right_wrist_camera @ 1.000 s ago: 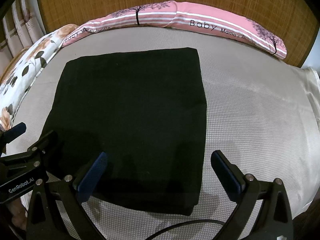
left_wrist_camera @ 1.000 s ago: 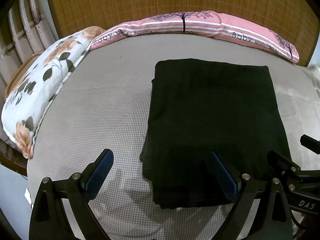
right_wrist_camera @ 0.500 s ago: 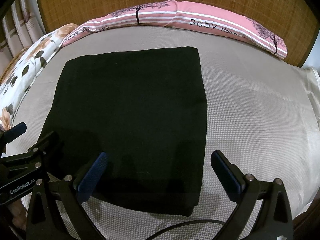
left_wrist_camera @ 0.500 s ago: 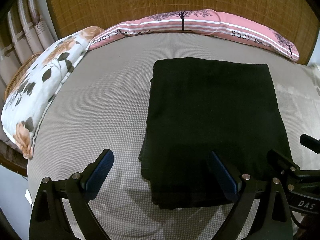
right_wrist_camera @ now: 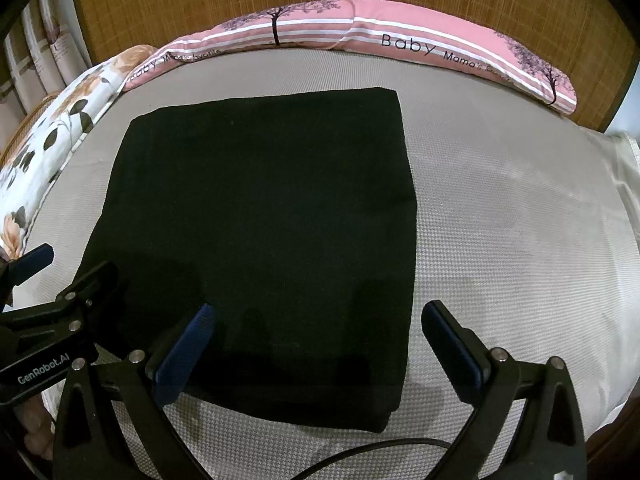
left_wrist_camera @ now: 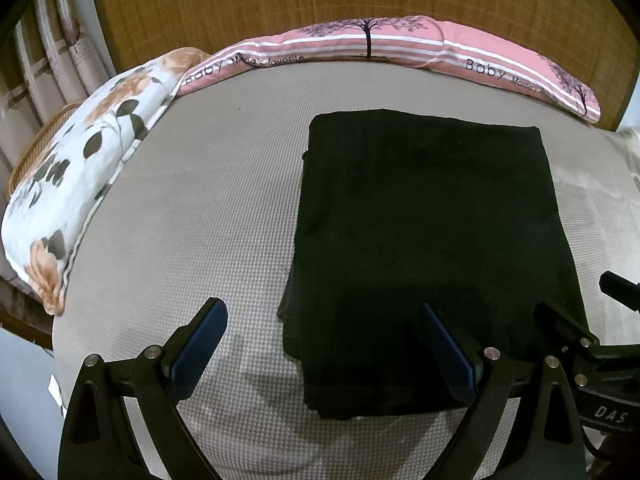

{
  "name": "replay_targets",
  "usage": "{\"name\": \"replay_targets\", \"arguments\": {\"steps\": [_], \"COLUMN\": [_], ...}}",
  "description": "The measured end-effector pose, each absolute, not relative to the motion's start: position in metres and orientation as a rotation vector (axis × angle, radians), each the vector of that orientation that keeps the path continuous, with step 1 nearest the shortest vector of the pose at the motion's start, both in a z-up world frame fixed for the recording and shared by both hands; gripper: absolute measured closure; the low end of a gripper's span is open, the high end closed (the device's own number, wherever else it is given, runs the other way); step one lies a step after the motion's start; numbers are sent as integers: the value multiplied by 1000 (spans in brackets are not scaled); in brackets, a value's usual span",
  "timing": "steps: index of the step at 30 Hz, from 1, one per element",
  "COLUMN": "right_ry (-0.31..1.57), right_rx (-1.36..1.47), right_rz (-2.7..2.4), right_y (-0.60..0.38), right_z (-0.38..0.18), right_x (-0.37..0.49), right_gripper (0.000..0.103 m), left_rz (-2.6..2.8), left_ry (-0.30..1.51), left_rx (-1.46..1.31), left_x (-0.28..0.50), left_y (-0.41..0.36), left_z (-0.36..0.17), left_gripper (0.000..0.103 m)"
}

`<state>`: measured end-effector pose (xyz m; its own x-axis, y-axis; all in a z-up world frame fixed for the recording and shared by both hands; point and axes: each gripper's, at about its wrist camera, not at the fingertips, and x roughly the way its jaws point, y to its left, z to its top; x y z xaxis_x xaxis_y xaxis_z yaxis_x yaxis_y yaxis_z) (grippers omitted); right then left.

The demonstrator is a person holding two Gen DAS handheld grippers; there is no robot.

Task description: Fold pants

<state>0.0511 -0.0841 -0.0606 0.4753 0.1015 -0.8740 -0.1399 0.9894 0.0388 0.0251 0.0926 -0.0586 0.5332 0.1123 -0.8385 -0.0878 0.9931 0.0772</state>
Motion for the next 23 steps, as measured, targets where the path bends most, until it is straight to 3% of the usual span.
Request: {"name": "replay_targets", "arguments": {"steps": [23], "right_ry": [1069], "right_rx": [-43], "right_rz": [131], "right_y": [-85], "right_z": [-62], "right_x": [51], "right_gripper": [1], "left_rz": [97], "left_ry": [1005], "left_rx": [2], "left_x": [29], "left_y": [97], "left_z": [-60], "left_gripper": [7]}}
